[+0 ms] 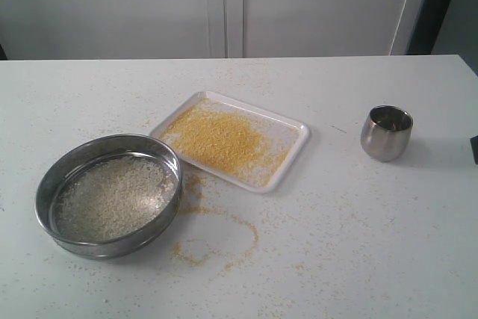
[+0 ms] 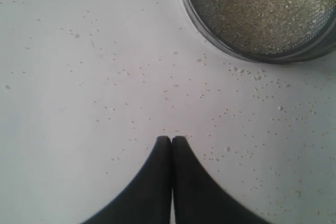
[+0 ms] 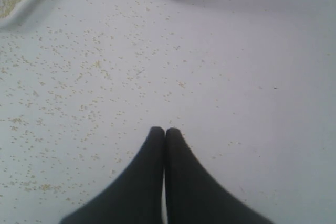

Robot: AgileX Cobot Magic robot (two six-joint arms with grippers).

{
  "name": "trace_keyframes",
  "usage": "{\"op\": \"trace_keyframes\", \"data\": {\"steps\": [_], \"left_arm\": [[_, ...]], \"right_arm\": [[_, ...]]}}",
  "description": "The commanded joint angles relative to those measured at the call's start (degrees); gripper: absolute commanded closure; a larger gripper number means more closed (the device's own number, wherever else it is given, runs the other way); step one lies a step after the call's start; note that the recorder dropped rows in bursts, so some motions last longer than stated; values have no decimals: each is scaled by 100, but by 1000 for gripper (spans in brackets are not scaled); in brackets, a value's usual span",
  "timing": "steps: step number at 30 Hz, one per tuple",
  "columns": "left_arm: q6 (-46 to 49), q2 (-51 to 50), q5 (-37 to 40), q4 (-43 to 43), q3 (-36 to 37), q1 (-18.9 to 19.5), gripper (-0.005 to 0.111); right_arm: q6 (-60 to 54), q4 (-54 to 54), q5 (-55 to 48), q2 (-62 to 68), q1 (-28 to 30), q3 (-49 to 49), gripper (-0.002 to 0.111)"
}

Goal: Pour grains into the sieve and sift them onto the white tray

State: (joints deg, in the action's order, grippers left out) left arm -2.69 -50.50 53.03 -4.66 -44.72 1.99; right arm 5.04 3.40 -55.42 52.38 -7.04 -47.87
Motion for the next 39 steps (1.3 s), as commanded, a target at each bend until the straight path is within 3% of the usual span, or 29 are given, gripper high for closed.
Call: {"op": "trace_keyframes", "data": {"steps": [1,13,20,39], "left_arm": [[67,40,43,21,27,22,107],[141,50,-11,157,27,22,107],[141,837,-228,172,127,22,107],[132,3504,-2264,207,2641,22,107]], "right_arm": [[-26,6,31,-23,8,1,108],[-26,6,31,-23,8,1,108],[-26,6,31,-23,8,1,108],[-26,6,31,-23,8,1,108]]}}
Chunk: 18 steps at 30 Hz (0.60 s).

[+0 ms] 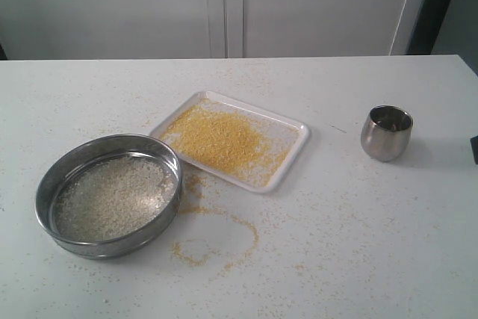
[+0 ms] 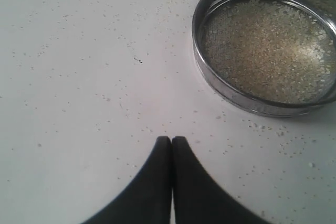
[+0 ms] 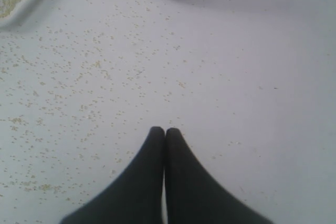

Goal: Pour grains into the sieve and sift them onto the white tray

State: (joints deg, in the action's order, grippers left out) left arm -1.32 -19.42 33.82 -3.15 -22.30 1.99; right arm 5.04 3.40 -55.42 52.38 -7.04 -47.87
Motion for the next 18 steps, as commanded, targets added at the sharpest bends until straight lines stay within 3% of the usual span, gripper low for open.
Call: {"op": "trace_keyframes", "data": {"steps": [1,18], "left_arm": [[9,520,-436,76,511,22,107],[9,1942,-1722,107,2188,22,107]], "right_arm": [[-26,6,31,-23,8,1,108],[-26,6,31,-23,8,1,108]]}}
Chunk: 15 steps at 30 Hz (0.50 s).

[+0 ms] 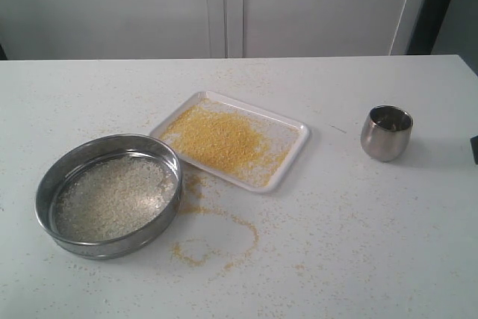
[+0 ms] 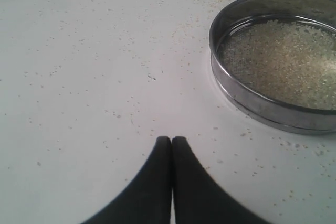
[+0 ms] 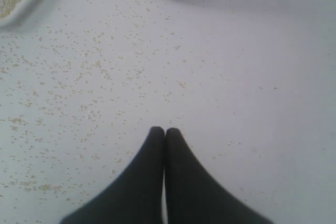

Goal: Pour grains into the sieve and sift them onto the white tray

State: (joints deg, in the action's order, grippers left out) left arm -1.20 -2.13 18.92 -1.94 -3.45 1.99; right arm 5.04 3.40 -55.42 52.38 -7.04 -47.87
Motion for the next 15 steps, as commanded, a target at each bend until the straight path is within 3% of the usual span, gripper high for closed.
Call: {"op": "trace_keyframes", "data": {"steps": [1,15], "left_arm": [[-3,213,-240,-13,345,22,107],[18,213,-305,0,345,22,107]], "right_arm": [[-26,6,31,-23,8,1,108],[-26,6,29,-23,8,1,108]]}}
